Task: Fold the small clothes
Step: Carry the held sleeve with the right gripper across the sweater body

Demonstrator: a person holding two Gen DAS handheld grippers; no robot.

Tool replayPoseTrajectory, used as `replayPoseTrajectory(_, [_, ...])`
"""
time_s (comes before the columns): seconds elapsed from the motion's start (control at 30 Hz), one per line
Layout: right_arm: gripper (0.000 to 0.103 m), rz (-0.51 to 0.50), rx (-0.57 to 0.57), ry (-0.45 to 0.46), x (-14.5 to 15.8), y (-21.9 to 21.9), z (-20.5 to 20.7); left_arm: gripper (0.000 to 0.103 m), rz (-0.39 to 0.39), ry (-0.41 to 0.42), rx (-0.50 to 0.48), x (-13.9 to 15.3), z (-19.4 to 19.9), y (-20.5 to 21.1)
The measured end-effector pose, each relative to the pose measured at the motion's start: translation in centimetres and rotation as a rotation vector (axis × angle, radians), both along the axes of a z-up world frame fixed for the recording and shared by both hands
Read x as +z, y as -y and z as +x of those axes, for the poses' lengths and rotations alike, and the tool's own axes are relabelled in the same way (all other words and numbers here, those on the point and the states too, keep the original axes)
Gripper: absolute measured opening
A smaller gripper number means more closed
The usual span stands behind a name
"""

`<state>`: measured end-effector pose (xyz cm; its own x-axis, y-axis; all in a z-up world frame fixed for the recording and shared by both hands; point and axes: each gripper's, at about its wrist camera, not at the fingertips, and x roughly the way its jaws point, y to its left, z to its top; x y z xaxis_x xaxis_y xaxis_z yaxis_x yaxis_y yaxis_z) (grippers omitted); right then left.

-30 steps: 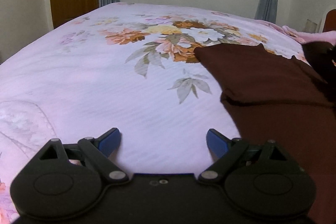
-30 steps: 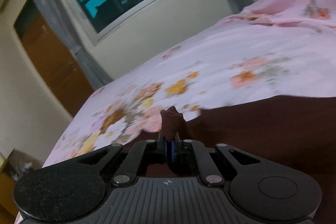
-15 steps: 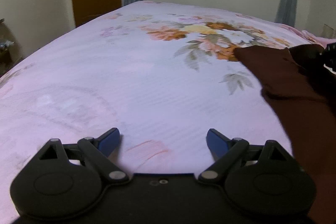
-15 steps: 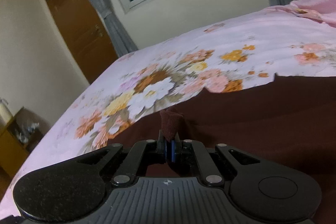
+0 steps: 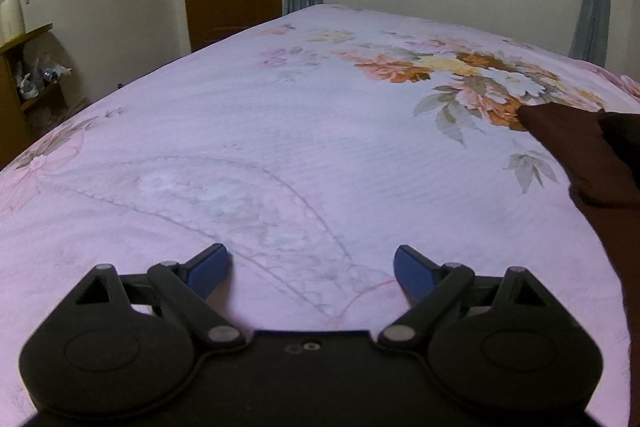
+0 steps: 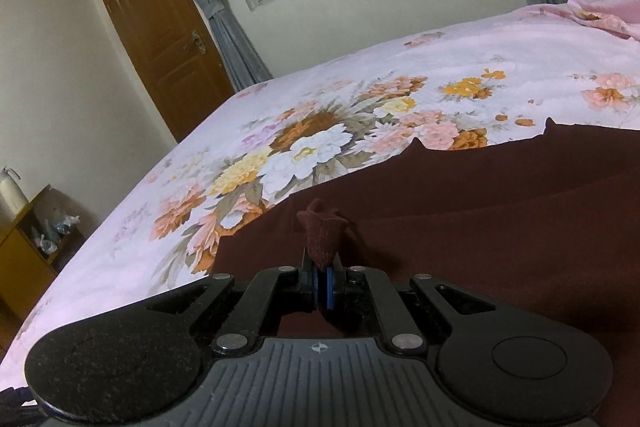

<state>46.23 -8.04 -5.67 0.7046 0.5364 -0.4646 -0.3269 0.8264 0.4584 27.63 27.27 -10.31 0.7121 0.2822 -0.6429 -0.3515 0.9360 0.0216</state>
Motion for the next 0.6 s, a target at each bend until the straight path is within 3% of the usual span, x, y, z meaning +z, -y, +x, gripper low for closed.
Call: replayPoseTrajectory(0.6, [0.004, -0.041, 0.079, 0.008, -1.2, -0.7, -0.6, 0.093, 0.024, -0.013, 0.025, -0.7, 0.3, -0.5])
